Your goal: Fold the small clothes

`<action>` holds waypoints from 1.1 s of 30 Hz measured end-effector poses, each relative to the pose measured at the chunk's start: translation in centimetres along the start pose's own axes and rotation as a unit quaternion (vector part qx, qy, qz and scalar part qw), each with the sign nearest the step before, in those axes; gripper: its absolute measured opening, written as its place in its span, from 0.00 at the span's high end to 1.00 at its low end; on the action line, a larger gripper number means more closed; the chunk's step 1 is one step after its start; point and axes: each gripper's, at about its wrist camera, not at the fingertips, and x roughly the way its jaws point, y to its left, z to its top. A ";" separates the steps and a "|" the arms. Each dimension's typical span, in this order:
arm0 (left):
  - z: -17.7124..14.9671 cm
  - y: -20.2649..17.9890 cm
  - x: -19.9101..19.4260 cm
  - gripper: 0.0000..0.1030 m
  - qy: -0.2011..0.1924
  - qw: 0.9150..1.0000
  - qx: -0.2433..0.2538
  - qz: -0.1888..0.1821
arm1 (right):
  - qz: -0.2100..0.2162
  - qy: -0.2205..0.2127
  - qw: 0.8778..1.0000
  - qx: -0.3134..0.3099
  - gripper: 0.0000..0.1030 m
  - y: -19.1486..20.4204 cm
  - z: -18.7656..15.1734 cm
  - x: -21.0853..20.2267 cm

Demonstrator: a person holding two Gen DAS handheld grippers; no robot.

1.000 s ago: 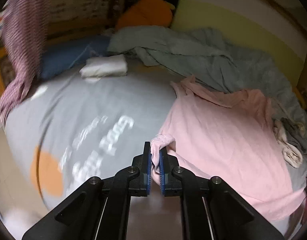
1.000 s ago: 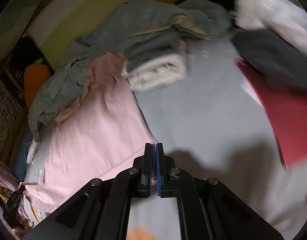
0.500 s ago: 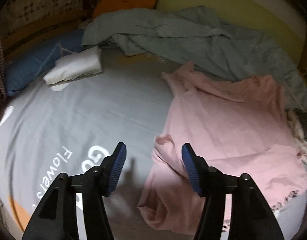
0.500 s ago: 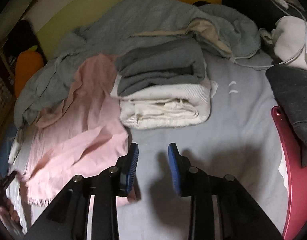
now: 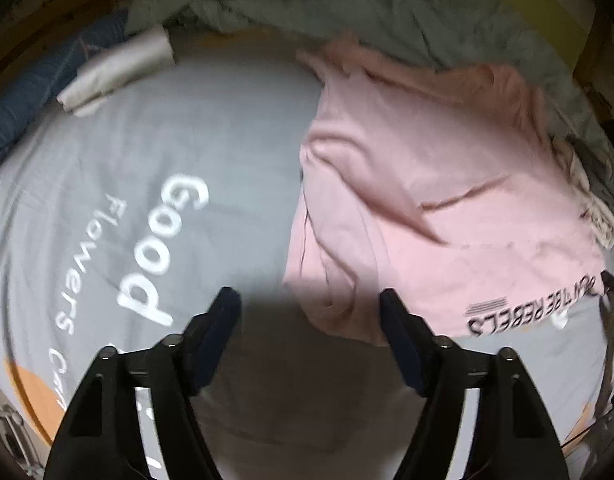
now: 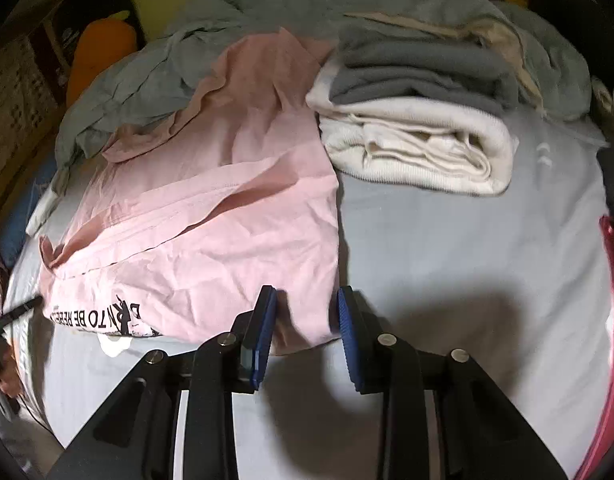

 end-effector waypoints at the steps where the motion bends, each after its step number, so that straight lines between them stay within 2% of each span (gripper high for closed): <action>1: -0.1 0.0 -0.1 0.48 -0.003 1.000 -0.003 -0.002 | 0.003 0.002 1.000 0.002 0.92 0.0 -0.1 0.0; 3: -0.2 0.2 -1.0 0.83 -0.011 0.999 -0.017 -0.026 | 0.007 -0.004 1.000 0.005 0.96 -0.1 -0.3 -0.5; 4: -0.2 0.4 -1.5 0.90 -0.013 0.998 -0.030 -0.045 | 0.007 -0.016 1.000 0.006 0.96 -0.1 -0.5 -1.1; 6: -0.3 0.7 -3.3 0.99 -0.041 0.997 -0.043 -0.040 | -0.002 -0.032 0.999 0.003 0.96 0.0 -0.8 -2.4; 8: -0.6 0.7 -5.2 0.99 -0.081 0.996 -0.029 -0.004 | -0.010 -0.053 0.999 0.003 0.96 0.2 -1.1 -4.3; 9: -0.8 0.9 -6.1 0.99 -0.092 0.996 -0.024 -0.004 | -0.012 -0.060 0.998 0.003 0.96 0.3 -1.3 -5.2; 13: -2.4 1.9 -6.5 0.99 -0.075 0.996 -0.028 -0.026 | -0.040 -0.054 0.998 0.000 0.96 0.8 -2.9 -7.8; 17: -3.8 2.2 -5.4 0.99 -0.036 0.998 -0.017 -0.038 | -0.062 -0.017 0.998 -0.008 0.96 0.3 -7.2 -8.7; 20: -4.0 1.6 -4.8 0.98 -0.028 0.999 0.007 -0.026 | -0.093 0.008 0.995 -0.025 0.96 -0.3 -9.6 -8.2; 23: -4.7 1.0 -4.4 0.97 -0.033 0.999 0.021 -0.002 | -0.134 0.025 0.990 -0.045 0.91 0.4 -9.9 -6.7; 25: -4.5 0.7 -4.5 0.93 -0.037 0.999 0.023 -0.008 | -0.153 0.019 0.986 -0.058 0.79 1.2 -9.8 -6.7; 26: -4.5 0.5 -4.7 0.84 -0.043 0.999 0.025 -0.015 | -0.152 0.003 0.987 -0.058 0.76 1.5 -9.4 -7.2; 27: -4.5 0.2 -4.9 0.70 -0.048 0.998 0.027 -0.018 | -0.146 -0.008 0.988 -0.054 0.65 1.6 -9.3 -7.5; 28: -4.3 0.0 -5.0 0.65 -0.054 0.998 0.029 -0.019 | -0.132 -0.022 0.990 -0.043 0.52 1.5 -9.0 -8.0; 29: -4.2 0.1 -4.9 0.61 -0.057 0.998 0.032 -0.021 | -0.121 -0.028 0.992 -0.032 0.50 1.2 -8.7 -8.2; 32: -4.2 -0.8 -4.2 0.61 -0.046 0.998 0.044 -0.020 | -0.118 -0.019 0.993 -0.018 0.51 0.5 -8.3 -7.8; 33: -4.2 -1.0 -3.8 0.61 -0.039 0.998 0.049 -0.012 | -0.121 -0.015 0.992 -0.017 0.61 0.4 -8.1 -7.5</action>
